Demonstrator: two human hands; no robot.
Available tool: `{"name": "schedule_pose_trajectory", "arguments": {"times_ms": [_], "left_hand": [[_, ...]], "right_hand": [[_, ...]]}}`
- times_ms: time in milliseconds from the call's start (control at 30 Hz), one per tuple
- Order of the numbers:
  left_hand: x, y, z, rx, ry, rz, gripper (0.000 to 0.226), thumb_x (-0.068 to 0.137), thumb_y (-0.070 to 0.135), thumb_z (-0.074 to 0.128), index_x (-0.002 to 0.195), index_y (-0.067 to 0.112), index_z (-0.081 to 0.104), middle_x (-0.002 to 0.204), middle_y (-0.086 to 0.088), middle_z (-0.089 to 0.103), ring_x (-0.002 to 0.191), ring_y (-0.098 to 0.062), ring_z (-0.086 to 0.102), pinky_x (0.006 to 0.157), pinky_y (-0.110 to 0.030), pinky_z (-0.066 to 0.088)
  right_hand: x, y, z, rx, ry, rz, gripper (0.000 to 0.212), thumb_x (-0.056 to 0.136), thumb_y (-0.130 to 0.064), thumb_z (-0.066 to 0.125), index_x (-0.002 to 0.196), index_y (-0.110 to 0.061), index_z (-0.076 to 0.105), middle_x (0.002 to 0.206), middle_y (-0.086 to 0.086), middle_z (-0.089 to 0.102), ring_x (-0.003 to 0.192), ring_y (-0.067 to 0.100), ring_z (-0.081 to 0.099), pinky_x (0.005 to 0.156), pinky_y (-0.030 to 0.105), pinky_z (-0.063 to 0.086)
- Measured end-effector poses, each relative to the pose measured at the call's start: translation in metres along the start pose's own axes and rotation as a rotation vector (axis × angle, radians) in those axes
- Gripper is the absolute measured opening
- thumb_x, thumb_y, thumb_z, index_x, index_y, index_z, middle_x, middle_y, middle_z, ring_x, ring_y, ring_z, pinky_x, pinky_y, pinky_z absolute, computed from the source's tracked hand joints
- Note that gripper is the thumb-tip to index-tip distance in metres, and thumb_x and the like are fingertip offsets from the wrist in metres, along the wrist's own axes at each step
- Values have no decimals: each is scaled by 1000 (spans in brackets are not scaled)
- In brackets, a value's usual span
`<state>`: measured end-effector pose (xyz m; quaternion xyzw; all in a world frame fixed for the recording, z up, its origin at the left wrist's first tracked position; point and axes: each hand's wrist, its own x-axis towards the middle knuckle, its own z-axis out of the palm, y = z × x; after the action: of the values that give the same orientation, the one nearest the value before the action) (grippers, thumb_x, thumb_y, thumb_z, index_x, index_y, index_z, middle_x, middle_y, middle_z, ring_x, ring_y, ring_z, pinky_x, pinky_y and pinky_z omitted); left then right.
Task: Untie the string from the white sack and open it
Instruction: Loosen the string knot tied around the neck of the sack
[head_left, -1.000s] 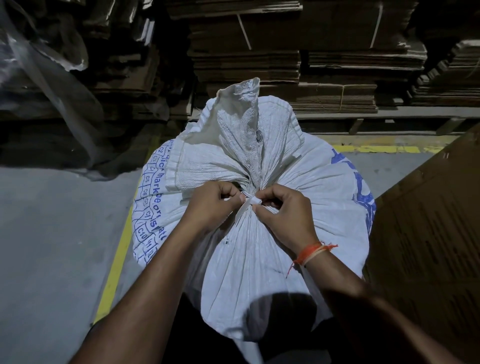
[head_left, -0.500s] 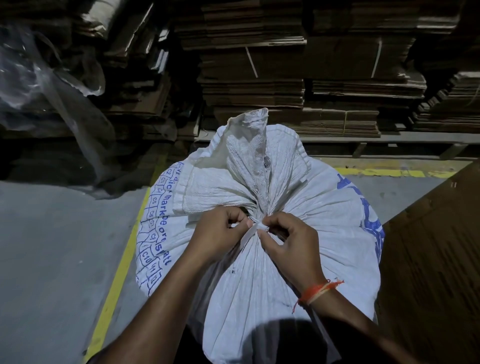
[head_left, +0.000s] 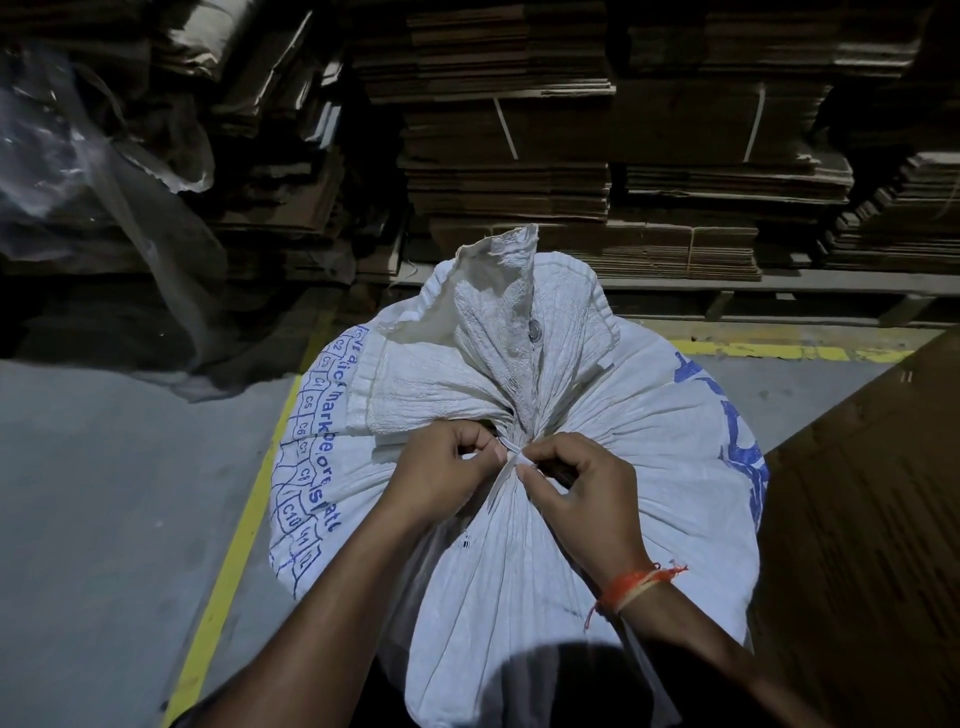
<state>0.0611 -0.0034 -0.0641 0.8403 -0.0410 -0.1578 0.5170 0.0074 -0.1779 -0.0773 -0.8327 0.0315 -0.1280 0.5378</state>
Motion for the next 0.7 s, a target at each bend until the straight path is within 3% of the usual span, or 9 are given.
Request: {"name": "schedule_pose_trajectory", "arguments": {"times_ms": [267,500,700], "left_hand": [[2,-1,4,35,4,9,23,80,37,67,76,17,76,66,13,72,63,-3,60,70,-32,48],[1,1,8,67,30,18,18,90,26,72,73,23,75,56,19,66,50,8,50,61,-26,39],[-2,3,4,69,-2,17,16,86,34,70,72,26,75,64,15,72,59,-3,58,67,-35,49]], "right_hand": [[1,1,0,14,-12,16,20,78,-5,83,83,-22,74,83,-9,73,78,10,73,77,39,62],[2,1,0,4,-20,35,14,78,-7,84,80,-18,76,81,-8,74,77,10,73,77,37,62],[2,1,-3,8,-32,59,12,78,-9,85,81,-18,77,78,-8,76,78,8,73,77,24,60]]}}
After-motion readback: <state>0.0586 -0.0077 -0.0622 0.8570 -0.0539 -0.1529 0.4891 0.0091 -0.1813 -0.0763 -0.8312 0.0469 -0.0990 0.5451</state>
